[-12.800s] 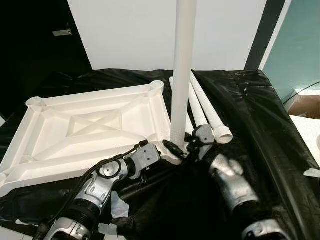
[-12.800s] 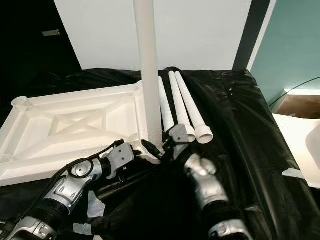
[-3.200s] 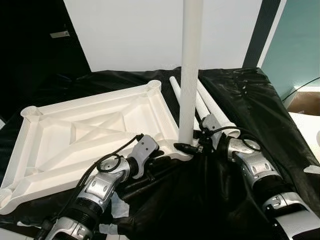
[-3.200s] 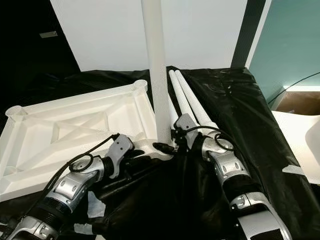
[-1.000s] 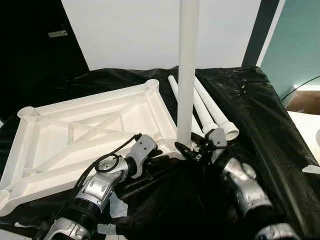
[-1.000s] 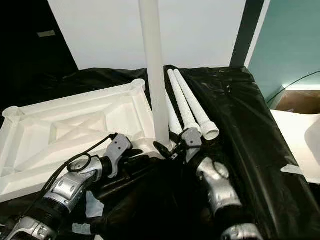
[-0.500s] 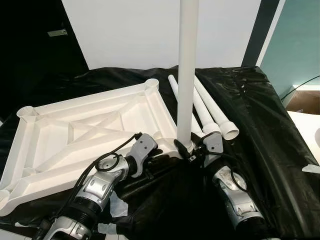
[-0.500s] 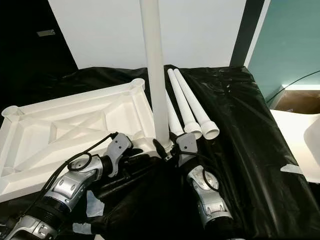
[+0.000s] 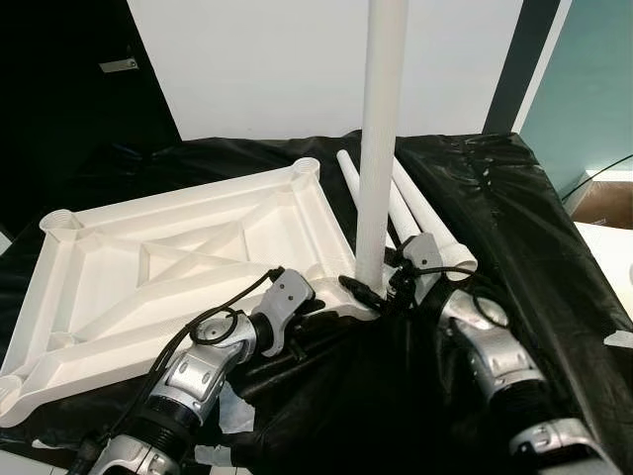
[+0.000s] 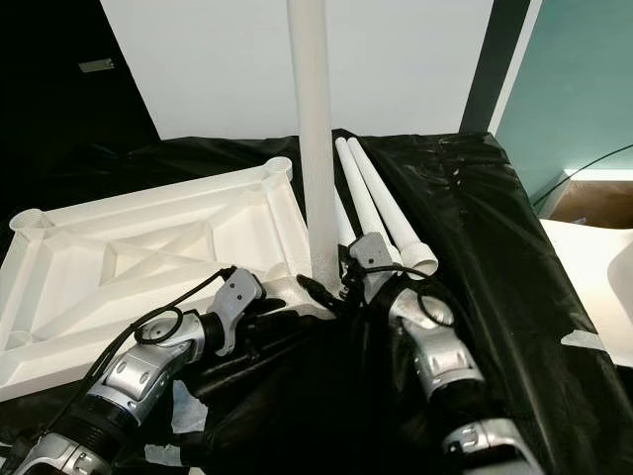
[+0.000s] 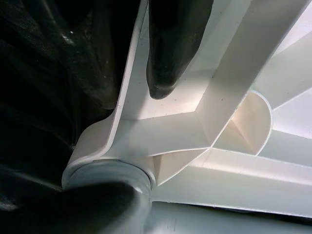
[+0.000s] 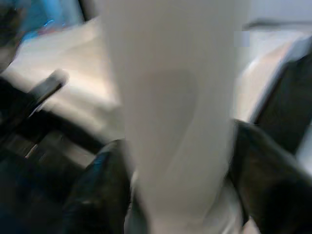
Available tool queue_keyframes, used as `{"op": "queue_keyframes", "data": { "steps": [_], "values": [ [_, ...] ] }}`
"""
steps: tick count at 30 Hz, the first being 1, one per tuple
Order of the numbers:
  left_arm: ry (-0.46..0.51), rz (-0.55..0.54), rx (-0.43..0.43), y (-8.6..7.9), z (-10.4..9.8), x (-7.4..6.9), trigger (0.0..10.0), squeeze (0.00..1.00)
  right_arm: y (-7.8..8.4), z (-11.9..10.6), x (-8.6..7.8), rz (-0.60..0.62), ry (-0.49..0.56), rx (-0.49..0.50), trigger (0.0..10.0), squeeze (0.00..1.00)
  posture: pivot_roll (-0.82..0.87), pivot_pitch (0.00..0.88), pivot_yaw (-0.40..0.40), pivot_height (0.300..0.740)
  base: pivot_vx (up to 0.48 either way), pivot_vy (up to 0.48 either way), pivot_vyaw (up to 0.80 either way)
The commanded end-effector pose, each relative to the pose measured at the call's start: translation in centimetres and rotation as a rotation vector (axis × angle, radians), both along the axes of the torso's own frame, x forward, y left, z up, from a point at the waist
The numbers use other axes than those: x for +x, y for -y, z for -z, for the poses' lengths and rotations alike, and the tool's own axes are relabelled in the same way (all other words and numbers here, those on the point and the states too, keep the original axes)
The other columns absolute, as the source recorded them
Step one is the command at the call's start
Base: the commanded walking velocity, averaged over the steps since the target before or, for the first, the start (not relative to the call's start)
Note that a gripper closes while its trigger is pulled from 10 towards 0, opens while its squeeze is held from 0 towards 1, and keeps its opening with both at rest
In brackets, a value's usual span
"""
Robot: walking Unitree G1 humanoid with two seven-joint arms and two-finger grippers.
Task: Building children table
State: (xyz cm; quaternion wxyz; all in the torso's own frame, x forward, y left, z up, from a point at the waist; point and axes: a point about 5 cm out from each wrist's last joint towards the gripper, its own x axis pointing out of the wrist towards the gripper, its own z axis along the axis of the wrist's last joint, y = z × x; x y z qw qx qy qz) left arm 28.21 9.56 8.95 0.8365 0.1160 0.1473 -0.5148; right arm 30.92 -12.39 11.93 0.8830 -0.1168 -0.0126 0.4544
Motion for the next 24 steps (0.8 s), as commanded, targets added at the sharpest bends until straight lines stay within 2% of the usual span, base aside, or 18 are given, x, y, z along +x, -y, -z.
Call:
{"op": "queue_keyframes", "data": {
  "steps": [1,7,15,16,17,18,19,20,22,24],
  "values": [
    [-0.194,0.143,0.028,0.3,3.1,-2.4,10.0,0.0,-0.2,0.3,-0.1,-0.073,-0.034,-0.022,0.0,0.0,0.05,0.0,0.039,0.74,0.0,0.0,0.0],
    [-0.195,0.143,0.032,0.1,3.1,-2.4,10.0,0.0,0.7,-0.5,0.7,-0.179,-0.045,-0.095,0.0,0.0,0.06,0.0,0.042,0.74,0.0,0.0,0.0],
    [-0.195,0.141,0.03,0.1,3.1,-2.5,10.0,0.0,1.0,-0.2,0.6,-0.157,-0.077,-0.087,0.0,0.0,0.06,0.0,0.038,0.74,0.0,0.0,0.0],
    [-0.195,0.14,0.029,0.1,3.1,-2.5,10.0,0.0,0.6,0.1,0.4,-0.077,-0.052,-0.054,0.0,0.0,0.06,0.0,0.034,0.74,0.0,0.0,0.0],
    [-0.195,0.138,0.028,0.0,3.0,-2.5,10.0,0.0,0.0,0.3,0.2,0.074,0.01,0.011,0.0,0.0,0.07,0.0,0.029,0.74,0.0,0.0,0.0],
    [-0.195,0.138,0.028,0.0,3.0,-2.5,10.0,0.0,0.0,0.3,0.2,0.074,0.01,0.011,0.0,0.0,0.07,0.0,0.029,0.74,0.0,0.0,0.0],
    [-0.195,0.136,0.026,0.0,3.0,-2.5,10.0,0.0,-0.5,0.1,-0.4,0.222,0.071,0.088,0.0,0.0,0.07,0.0,0.028,0.74,0.0,0.0,0.0],
    [-0.195,0.136,0.026,0.0,3.0,-2.5,10.0,0.0,-0.5,0.1,-0.4,0.222,0.071,0.088,0.0,0.0,0.07,0.0,0.028,0.74,0.0,0.0,0.0],
    [-0.196,0.134,0.027,0.0,3.1,-2.6,10.0,0.0,-1.0,-0.3,-1.1,0.425,0.145,0.198,0.0,0.0,0.07,0.0,0.031,0.74,0.0,0.0,0.0],
    [-0.197,0.134,0.027,0.0,3.1,-2.7,10.0,0.0,-1.0,-0.5,-1.2,0.461,0.16,0.22,0.0,0.0,0.07,0.0,0.031,0.74,0.0,0.0,0.0]
  ]
}}
